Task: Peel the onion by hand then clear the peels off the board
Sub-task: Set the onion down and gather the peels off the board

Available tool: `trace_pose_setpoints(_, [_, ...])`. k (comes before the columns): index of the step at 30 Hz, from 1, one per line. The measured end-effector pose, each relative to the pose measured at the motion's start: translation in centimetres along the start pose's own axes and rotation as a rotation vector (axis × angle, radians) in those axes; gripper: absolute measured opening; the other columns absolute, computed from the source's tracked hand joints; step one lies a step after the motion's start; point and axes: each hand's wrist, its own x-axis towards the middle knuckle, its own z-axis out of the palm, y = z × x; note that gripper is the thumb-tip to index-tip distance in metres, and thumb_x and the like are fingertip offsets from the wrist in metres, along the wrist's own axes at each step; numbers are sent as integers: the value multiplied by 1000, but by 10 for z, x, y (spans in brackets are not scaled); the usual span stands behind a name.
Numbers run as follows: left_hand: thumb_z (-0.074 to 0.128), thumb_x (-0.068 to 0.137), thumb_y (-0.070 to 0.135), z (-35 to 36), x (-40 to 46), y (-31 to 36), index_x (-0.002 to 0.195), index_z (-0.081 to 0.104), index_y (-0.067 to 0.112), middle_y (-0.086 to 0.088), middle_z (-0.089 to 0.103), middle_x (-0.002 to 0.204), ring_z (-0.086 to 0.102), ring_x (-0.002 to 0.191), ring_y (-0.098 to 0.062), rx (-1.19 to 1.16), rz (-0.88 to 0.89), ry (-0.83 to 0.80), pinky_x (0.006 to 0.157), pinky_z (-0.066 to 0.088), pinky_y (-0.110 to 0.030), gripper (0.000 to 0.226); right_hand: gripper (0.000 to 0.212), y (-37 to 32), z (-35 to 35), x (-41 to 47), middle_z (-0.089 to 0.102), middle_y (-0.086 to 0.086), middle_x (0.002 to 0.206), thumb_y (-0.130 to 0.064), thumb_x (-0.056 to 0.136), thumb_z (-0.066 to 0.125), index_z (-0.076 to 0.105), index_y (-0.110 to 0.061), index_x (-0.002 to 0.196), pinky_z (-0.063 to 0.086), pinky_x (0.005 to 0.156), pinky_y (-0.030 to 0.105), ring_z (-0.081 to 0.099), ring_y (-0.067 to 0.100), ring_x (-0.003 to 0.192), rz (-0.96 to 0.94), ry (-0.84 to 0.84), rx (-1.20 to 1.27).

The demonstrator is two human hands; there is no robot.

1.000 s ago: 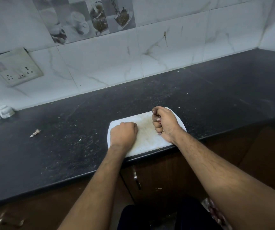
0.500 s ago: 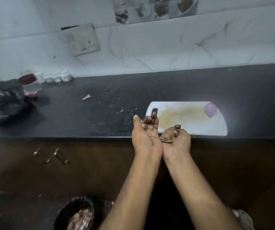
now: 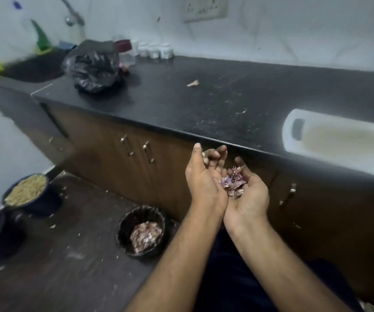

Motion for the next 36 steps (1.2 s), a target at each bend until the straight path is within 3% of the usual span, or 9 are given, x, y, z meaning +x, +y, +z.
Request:
trace_pose_setpoints(10, [65,100,24,-100,79,28,74,57,11,-8,67,76,78,83,-21,-168,46,264,91,58,-38,30,28,96,-15,64,76,15,94,-14,105,45,69,-8,91,60,88,38,75,28,89,184,213,-267])
trace_pose_setpoints(14, [63,98,18,-137,106,41,75,59,9,-11,70,82,78,87,-23,-245,63,362,90,58,-37,25,29,135,-28,91,73,17,112,-16,104,42,69,-5,101,53,104,40,70,30,110,261,258,-354])
trace_pose_setpoints(18, [52,86,10,-168,123,61,59,54,10,-8,60,65,71,71,-25,-317,149,418,85,56,-37,27,24,185,-45,117,75,20,102,-8,97,51,74,0,98,58,91,40,74,29,94,299,270,-505])
trace_pose_setpoints(22, [49,73,15,-199,132,72,55,48,11,-10,52,65,65,71,-26,-258,242,397,80,51,-36,19,20,216,-53,131,68,16,98,-7,88,48,66,-2,96,46,109,38,66,26,93,472,227,-415])
trace_pose_setpoints(25, [47,75,14,-220,143,81,58,51,9,-11,54,67,65,74,-28,-250,269,409,87,48,-38,19,20,237,-59,140,68,14,95,-9,82,48,65,-4,92,49,104,35,67,25,89,541,229,-377])
trace_pose_setpoints(29, [45,92,14,-255,160,93,78,66,3,-19,70,86,71,96,-34,-257,250,545,110,49,-44,28,36,265,-66,153,75,16,84,-10,103,36,68,-2,90,60,80,34,75,25,78,599,289,-459])
trace_pose_setpoints(31, [42,104,25,-271,170,100,95,69,1,-22,73,106,67,118,-37,-239,251,603,115,47,-43,37,32,281,-69,160,76,19,98,-12,103,38,67,-1,94,55,98,39,74,29,93,605,303,-488])
trace_pose_setpoints(33, [38,110,40,-284,181,108,116,67,0,-22,68,126,60,132,-34,-223,279,673,110,49,-39,50,30,297,-74,171,68,24,128,-20,104,41,65,-5,95,45,114,45,65,37,119,604,319,-548])
trace_pose_setpoints(36, [23,109,59,-299,194,125,151,47,5,-14,49,156,46,145,-25,-147,301,774,116,38,-36,73,44,313,-70,181,65,27,128,-37,109,37,63,-1,112,47,109,48,64,39,118,635,316,-656])
